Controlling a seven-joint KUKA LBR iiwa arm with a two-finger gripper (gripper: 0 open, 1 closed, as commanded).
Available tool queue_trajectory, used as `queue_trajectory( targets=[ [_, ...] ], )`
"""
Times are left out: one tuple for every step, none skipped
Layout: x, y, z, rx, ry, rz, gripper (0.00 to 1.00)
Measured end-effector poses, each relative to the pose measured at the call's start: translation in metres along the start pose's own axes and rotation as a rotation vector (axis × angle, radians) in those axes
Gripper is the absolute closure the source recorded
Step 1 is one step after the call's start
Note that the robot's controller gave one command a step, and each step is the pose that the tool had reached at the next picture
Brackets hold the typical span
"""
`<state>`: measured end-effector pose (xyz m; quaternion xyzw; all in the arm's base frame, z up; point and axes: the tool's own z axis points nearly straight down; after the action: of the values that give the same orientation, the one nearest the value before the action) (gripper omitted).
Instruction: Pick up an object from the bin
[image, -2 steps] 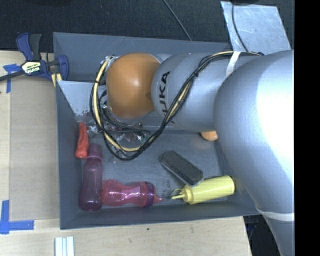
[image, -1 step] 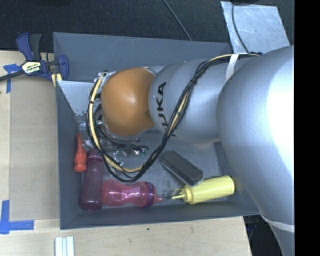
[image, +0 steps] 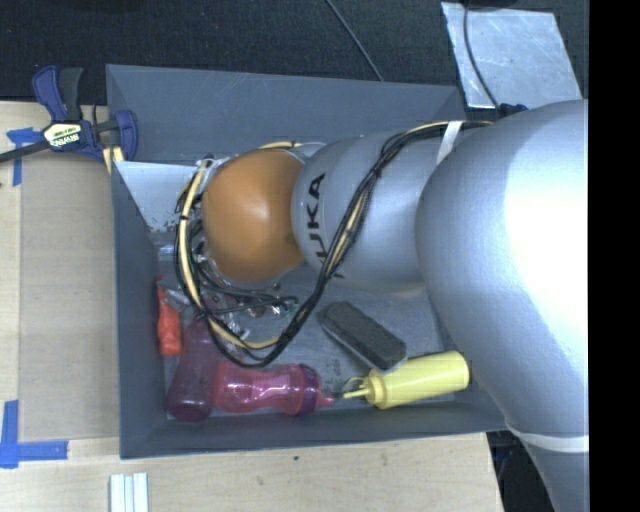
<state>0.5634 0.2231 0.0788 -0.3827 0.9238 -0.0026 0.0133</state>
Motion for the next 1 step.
queue_trajectory(
  targets=[
    [0.0071,0.0336,-0.0092,0.010,-0.021,-0.100,1.00]
  ],
)
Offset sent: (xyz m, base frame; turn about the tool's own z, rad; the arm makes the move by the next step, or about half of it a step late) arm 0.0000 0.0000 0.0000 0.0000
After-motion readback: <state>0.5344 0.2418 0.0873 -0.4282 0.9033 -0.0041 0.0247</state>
